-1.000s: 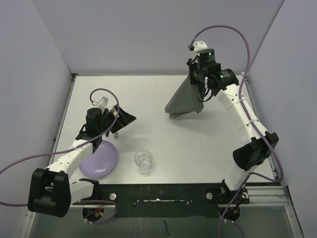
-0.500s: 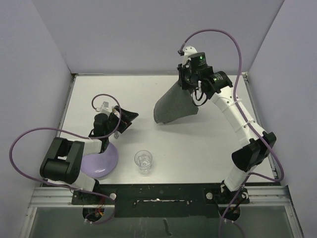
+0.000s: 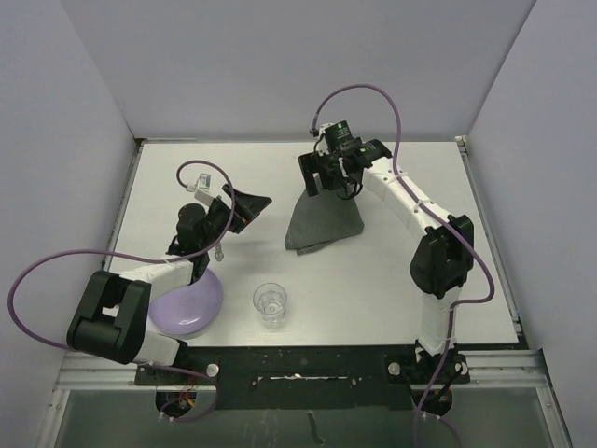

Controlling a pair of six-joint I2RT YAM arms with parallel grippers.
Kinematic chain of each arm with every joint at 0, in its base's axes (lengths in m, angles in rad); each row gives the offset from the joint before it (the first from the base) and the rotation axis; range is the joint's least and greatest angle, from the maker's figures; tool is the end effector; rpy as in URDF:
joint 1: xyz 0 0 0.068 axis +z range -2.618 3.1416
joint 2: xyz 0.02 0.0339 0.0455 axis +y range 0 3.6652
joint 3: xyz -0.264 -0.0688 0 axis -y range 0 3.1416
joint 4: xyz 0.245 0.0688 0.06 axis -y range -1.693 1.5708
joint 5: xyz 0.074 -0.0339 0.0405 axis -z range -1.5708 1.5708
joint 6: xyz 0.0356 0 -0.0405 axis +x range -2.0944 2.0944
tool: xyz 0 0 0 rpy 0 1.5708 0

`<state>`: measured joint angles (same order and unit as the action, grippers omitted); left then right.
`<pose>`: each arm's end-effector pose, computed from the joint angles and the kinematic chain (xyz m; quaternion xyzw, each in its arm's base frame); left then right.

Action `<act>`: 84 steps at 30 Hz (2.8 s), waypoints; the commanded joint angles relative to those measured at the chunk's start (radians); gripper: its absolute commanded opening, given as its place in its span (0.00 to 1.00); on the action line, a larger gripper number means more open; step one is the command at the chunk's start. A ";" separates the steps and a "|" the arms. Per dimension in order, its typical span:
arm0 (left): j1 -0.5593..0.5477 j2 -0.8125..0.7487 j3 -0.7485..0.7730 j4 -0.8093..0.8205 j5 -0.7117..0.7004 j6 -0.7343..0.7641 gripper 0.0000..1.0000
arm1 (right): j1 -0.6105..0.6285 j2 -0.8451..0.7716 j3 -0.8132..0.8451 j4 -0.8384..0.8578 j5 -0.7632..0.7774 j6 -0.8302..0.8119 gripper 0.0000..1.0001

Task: Set the dinner table for one person
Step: Flatten out the napkin at the center of the board.

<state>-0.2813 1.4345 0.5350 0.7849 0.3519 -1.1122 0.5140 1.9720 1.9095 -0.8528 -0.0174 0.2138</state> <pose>0.2754 -0.0924 0.2082 -0.1900 0.7194 -0.5207 0.4186 0.3812 0.2160 0.3142 -0.1443 0.9357 0.1223 0.2979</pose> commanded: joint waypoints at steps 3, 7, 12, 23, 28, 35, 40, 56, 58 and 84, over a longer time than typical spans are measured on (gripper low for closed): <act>-0.104 -0.036 0.129 -0.127 -0.005 0.044 0.95 | 0.013 -0.171 0.010 0.018 0.077 -0.008 0.91; -0.191 -0.020 0.182 -0.293 -0.057 0.034 0.93 | 0.019 -0.212 0.008 -0.015 0.169 -0.015 0.91; -0.237 -0.009 0.159 -0.324 -0.106 -0.019 0.90 | 0.019 -0.287 -0.028 -0.010 0.224 -0.019 0.91; -0.249 0.046 0.230 -0.556 -0.210 0.013 0.83 | 0.018 -0.411 -0.097 -0.016 0.275 -0.026 0.91; -0.246 0.168 0.280 -0.507 -0.173 0.013 0.82 | 0.017 -0.438 -0.123 -0.023 0.282 -0.030 0.90; -0.246 0.306 0.347 -0.482 -0.141 0.016 0.78 | 0.009 -0.455 -0.140 -0.029 0.298 -0.036 0.91; -0.244 0.338 0.367 -0.477 -0.137 0.027 0.71 | 0.007 -0.455 -0.150 -0.023 0.294 -0.035 0.91; -0.245 0.411 0.496 -0.543 -0.131 0.109 0.56 | 0.005 -0.459 -0.170 -0.019 0.296 -0.036 0.90; -0.244 0.430 0.500 -0.537 -0.121 0.106 0.55 | 0.005 -0.462 -0.173 -0.017 0.297 -0.038 0.90; -0.265 0.266 0.800 -0.797 -0.146 0.552 0.00 | -0.020 -0.495 -0.371 0.081 0.336 0.017 0.90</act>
<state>-0.5449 1.8603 1.1458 0.0624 0.2096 -0.7795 0.5148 1.5307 1.6314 -0.8577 0.2958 0.1959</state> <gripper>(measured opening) 0.022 0.903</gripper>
